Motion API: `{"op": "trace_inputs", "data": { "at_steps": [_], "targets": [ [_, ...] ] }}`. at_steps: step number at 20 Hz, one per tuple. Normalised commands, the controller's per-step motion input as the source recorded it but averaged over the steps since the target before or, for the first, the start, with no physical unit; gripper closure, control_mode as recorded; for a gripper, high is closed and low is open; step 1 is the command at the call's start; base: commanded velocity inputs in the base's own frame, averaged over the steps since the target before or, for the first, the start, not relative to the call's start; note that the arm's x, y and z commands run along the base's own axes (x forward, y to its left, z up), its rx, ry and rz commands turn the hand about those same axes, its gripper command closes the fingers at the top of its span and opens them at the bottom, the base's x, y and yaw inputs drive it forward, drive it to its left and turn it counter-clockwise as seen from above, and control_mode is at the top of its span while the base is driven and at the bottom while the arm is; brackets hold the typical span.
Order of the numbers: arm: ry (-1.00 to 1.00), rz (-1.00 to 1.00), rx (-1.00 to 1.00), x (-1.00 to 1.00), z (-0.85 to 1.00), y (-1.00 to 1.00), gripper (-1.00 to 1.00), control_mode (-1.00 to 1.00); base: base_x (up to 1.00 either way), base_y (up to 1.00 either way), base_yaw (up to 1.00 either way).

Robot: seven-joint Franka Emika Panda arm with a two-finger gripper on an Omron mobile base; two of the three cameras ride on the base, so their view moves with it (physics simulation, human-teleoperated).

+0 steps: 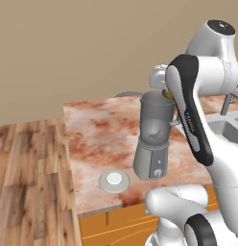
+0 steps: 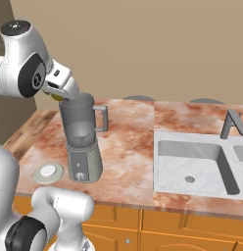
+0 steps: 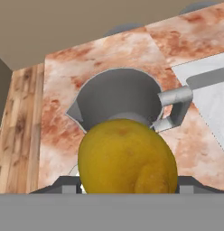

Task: Grab the onion and lemon from the fridge, place them in the blender, close the lid, and turn on the blender to create a marinade.

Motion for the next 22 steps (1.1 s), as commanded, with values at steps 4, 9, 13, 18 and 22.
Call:
{"op": "trace_inputs", "data": {
  "at_steps": [4, 9, 13, 18, 22],
  "targets": [
    [0.15, 0.00, 0.00, 0.86, -0.64, -0.07, 1.00, -1.00, 0.00, 0.00, 0.00],
    [0.13, 0.00, 0.00, 0.76, -0.51, -0.04, 1.00, -1.00, 0.00, 0.00, 0.00],
    [0.06, 0.00, 0.00, 0.49, -0.28, -0.02, 1.00, -1.00, 0.00, 0.00, 0.00],
    [0.08, 0.02, 0.00, 0.39, -0.38, 0.00, 1.00, -1.00, 0.00, 0.00, 0.00],
    [0.13, 0.04, 0.00, 0.36, -0.59, 0.00, 1.00, -1.00, 0.00, 0.00, 0.00]
  ]
}}
